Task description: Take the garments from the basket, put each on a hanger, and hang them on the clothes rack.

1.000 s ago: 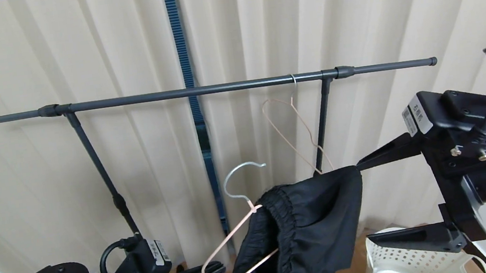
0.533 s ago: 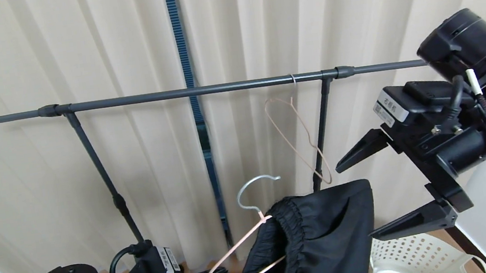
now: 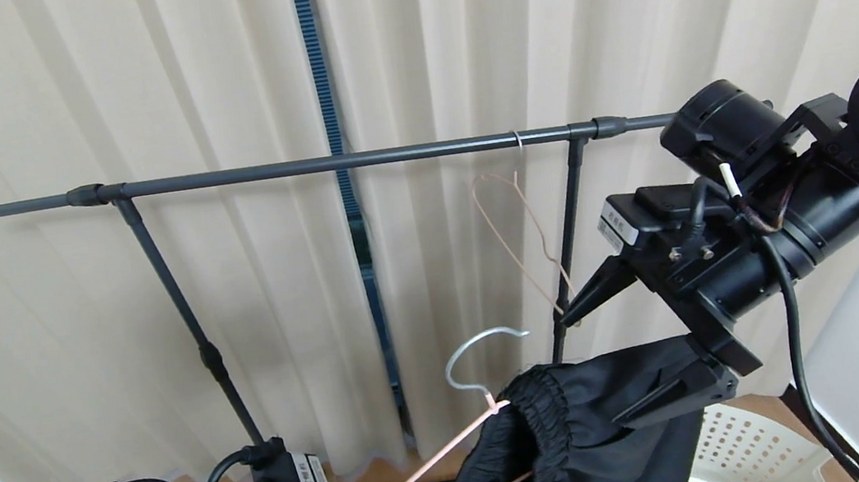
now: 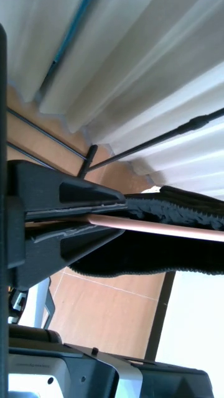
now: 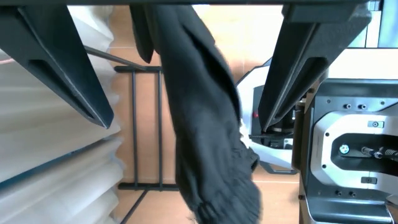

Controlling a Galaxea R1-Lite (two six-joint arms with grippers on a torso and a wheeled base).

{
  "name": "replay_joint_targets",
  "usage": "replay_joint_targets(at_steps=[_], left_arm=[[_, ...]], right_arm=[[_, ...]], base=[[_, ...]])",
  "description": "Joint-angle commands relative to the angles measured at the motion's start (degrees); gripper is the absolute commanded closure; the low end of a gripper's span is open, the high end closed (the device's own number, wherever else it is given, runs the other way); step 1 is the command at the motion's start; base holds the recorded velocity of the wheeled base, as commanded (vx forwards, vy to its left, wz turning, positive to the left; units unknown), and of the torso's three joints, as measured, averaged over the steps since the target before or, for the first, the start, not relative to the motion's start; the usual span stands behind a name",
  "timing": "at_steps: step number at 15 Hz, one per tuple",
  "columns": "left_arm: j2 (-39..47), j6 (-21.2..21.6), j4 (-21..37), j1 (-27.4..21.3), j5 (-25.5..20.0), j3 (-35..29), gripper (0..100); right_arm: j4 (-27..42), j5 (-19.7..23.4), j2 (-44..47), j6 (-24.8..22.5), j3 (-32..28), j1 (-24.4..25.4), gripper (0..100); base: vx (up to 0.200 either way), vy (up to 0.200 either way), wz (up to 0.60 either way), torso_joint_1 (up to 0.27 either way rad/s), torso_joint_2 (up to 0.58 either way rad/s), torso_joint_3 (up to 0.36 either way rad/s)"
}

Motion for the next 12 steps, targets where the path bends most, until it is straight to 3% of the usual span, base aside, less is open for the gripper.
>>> replay_joint_targets(at_steps=[1,12], left_arm=[[-0.2,-0.1,-0.1,-0.5,0.0,0.0,100],[-1.1,-0.5,-0.1,-1.2,0.1,0.0,100]], right_arm=[[0.0,0.0,1.1,-0.1,0.5,0.0,0],[0.0,-0.5,2.1,-0.2,1.4,0.4,0]], base=[[0.000,0.000,0.00,0.000,0.00,0.000],[0.000,0.000,0.00,0.000,0.00,0.000]])
